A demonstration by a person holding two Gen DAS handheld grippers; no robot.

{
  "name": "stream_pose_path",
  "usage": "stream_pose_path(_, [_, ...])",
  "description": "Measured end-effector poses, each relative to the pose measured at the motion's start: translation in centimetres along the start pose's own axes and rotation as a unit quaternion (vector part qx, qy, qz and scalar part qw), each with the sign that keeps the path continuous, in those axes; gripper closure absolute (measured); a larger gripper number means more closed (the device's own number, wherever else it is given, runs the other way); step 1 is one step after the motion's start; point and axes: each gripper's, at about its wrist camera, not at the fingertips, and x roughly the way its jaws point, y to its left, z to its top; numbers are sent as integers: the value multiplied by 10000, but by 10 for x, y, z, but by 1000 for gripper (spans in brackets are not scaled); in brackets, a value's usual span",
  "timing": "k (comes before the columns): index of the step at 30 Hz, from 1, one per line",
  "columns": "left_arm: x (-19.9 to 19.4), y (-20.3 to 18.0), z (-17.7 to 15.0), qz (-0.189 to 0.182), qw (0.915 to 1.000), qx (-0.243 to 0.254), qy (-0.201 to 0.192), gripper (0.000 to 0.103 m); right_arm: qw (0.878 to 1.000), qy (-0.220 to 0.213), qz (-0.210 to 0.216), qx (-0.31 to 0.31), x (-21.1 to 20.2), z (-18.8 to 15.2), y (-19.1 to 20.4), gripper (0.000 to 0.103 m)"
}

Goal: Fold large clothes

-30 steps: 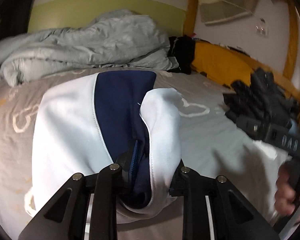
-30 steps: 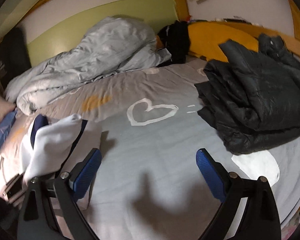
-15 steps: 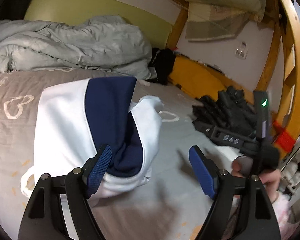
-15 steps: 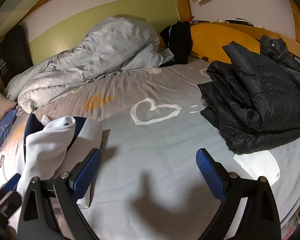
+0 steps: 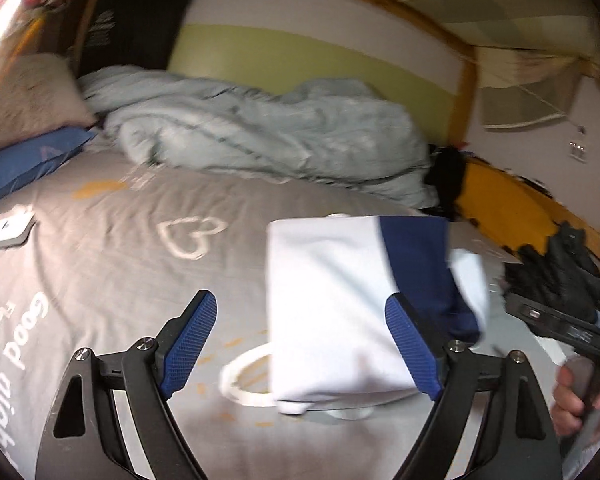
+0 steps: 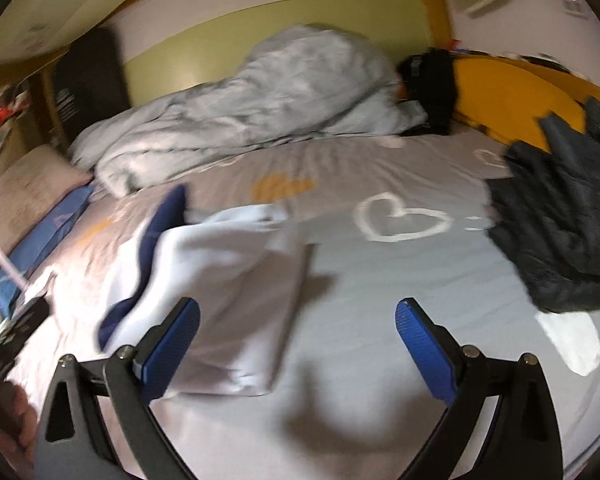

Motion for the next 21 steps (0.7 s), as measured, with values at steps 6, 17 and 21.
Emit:
stream_pose_path(6, [9,14,-5,50,9997,-240,92,16,9974,378,569,-236,16,7,53,1])
stream_pose_path(17, [9,19,-1,-128,9993,-328,151,8,9951,970,170,-76,62,8,21,0])
stream_pose_path(21, [17,19,-1,-173,9987,-383,288,8,9905,1248,469,324,67,1,-14,0])
